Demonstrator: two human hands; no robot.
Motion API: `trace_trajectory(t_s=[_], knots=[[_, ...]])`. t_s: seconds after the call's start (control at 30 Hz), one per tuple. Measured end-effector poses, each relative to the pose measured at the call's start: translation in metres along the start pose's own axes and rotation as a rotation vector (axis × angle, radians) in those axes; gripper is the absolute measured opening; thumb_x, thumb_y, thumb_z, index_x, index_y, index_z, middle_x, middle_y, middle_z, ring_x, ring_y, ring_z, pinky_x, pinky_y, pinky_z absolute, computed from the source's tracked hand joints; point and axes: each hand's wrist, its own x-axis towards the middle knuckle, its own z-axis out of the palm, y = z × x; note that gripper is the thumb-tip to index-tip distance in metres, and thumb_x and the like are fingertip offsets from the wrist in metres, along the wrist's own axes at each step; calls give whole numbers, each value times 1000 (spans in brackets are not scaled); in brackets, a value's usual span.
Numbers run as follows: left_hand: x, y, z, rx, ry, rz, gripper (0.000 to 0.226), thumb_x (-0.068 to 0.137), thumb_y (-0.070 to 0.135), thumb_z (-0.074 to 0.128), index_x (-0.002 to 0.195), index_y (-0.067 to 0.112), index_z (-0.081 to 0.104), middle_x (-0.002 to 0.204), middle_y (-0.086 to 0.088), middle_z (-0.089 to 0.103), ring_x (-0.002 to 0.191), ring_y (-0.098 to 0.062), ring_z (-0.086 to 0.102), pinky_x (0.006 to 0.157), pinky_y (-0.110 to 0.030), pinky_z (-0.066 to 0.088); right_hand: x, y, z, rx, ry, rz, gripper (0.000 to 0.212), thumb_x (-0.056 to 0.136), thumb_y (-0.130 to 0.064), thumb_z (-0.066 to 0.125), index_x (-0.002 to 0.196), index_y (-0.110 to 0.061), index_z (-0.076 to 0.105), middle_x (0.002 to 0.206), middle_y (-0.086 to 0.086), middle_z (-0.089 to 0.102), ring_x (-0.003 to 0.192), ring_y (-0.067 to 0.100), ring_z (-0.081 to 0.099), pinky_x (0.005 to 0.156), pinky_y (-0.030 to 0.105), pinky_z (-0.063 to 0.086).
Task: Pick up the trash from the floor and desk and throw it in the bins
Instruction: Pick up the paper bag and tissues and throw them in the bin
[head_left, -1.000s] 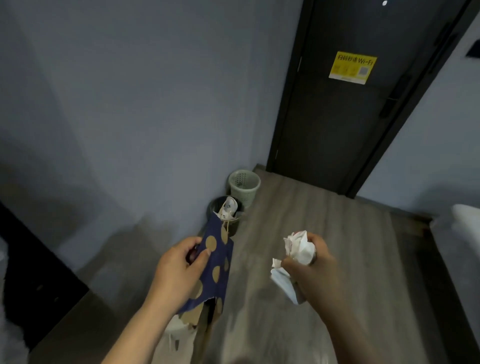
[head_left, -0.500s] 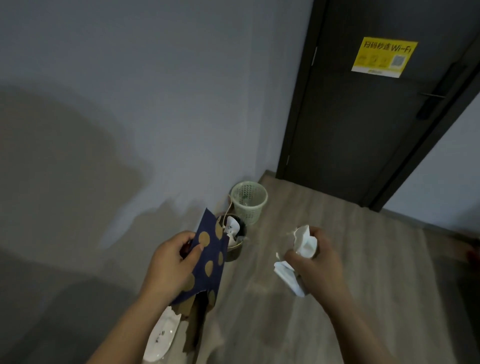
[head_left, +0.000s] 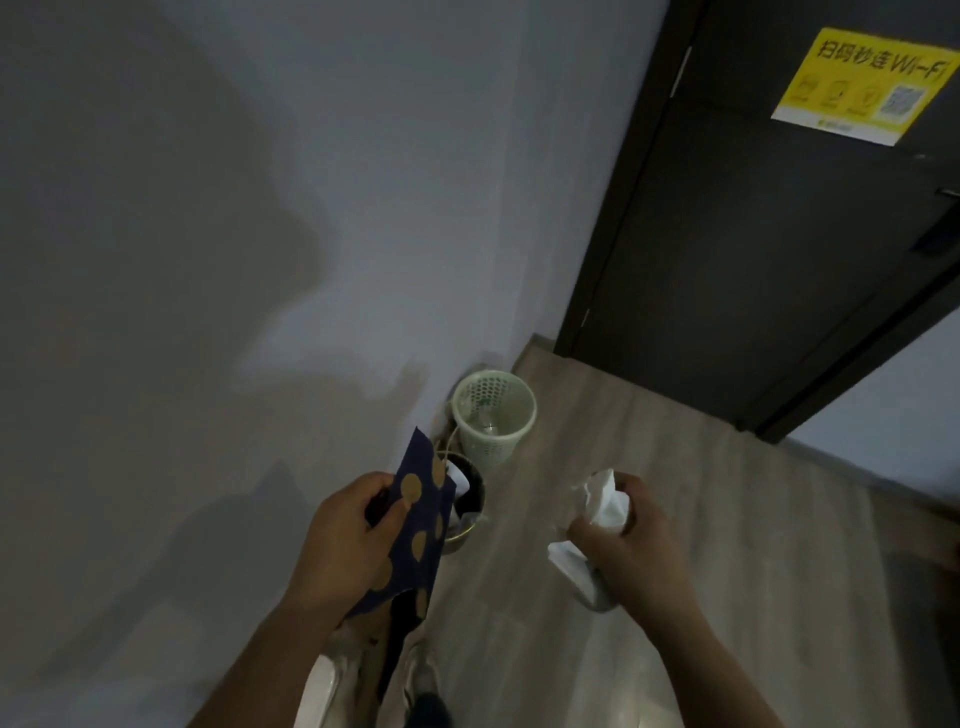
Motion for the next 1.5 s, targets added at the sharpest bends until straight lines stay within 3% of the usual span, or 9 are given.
trace_trajectory(t_s=[0.17,0.33,0.5,0.73,0.9,1.1,1.2,1.33,1.5], knots=[[81,-10,1,19,-80,-43,20,93,33,57,84,16,63,76,-9,66,70,-29,62,66,-48,50,74,-26,28,-56,-23,0,48,70,-20,77,102,-42,48,82,-9,64,69,6,63,53,17,43],[141,-25,17,135,-149,-77,32,94,42,50,80,14,59,69,-10,59,63,-27,56,55,-29,38,130,-23,49,-82,-70,33,45,71,-16,77,96,-41,49,79,-7,63,68,6,62,53,17,44],[194,-53,46,145,-171,-170,28,93,35,56,83,9,62,73,-10,62,68,-25,59,63,-38,46,193,-1,67,-88,-150,89,45,70,-15,77,100,-37,52,81,-8,63,68,6,62,55,18,44],[255,-116,116,213,-213,-286,22,95,30,55,83,12,59,73,-7,58,66,-22,54,57,-21,34,287,58,105,-148,-319,165,45,66,-19,78,101,-34,55,84,-9,63,68,3,62,54,14,43],[298,-171,172,196,-173,-332,17,95,19,57,100,3,62,82,-9,56,77,-29,54,68,-29,38,342,110,145,-150,-408,191,40,65,-16,76,92,-38,57,86,-5,64,72,9,62,61,24,49],[341,-246,239,277,-129,-376,30,98,35,47,75,17,45,59,3,40,57,-22,42,54,-29,28,391,175,201,-152,-427,180,39,62,-17,75,88,-40,57,80,-7,64,68,2,62,53,13,45],[354,-285,265,327,-138,-414,31,99,36,46,89,8,56,69,-5,51,68,-30,52,60,-32,38,407,210,225,-167,-443,196,40,63,-18,76,93,-36,57,87,-6,63,74,8,62,60,21,48],[366,-333,296,319,-124,-473,32,98,28,50,115,2,56,102,-18,62,92,-36,58,78,-41,45,419,253,250,-199,-458,227,41,64,-21,77,99,-32,57,93,0,62,80,15,62,68,35,54],[364,-382,327,324,-192,-548,34,95,25,53,125,9,48,118,-12,59,103,-31,56,82,-39,45,426,294,272,-246,-495,237,43,66,-20,77,102,-30,56,93,-1,62,76,11,61,58,21,45]])
